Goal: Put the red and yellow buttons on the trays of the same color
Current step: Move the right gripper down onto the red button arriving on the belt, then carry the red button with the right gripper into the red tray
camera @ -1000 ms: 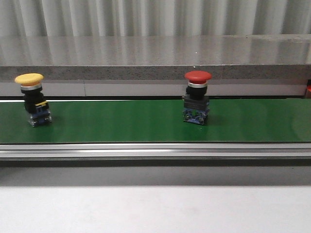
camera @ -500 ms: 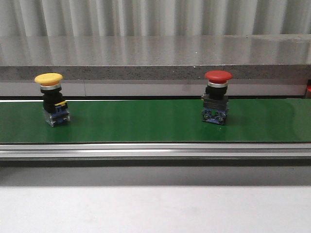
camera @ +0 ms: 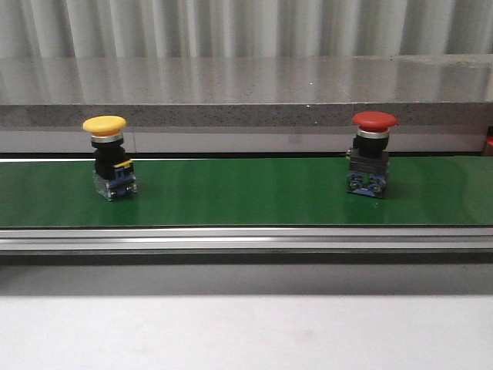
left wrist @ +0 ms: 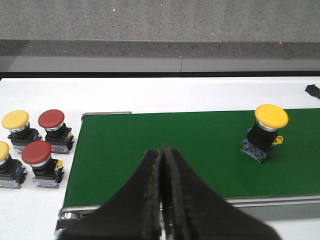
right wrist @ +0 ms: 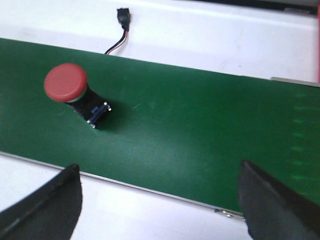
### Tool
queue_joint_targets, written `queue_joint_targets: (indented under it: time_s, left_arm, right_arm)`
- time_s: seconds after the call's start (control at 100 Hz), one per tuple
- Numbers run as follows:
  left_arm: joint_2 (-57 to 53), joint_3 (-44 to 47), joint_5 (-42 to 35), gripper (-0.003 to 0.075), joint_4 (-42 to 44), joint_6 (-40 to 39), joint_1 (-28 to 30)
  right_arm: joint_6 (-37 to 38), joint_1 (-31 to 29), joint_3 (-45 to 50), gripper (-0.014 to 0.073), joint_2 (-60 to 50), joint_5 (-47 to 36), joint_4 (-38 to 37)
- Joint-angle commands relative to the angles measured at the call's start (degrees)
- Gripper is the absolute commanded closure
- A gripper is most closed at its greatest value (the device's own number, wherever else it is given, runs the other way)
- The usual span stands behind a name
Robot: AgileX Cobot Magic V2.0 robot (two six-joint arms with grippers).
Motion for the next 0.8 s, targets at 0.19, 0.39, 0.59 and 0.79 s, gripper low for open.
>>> queue_joint_targets:
  time_s: [0.19,0.39,0.59,0.79]
  left_arm:
    - [0.44,-1.52,-4.35,0.074,0.24,-0.03,-0.42]
    - [0.44,-1.52,-4.35,0.074,0.24,-0.03,-0.42]
    - [0.44,-1.52,-4.35,0.074,0.24,-0.03,-0.42]
    - [0.44,-1.52,-4.35,0.074,0.24,-0.03,-0.42]
  right_arm:
    - [-2.63,7.0,-5.63,-0.0031,12.83,-4.01,2.43]
    - [-2.63,9.9,-8.11,-0.0031,20.32,-7.8,2.43]
    - [-2.63,10.19,-12.61,-0.0029,26.03,-8.61,2.38]
    - [-2.63,10.12,-14.65,0.0221,28.48,-8.23,2.38]
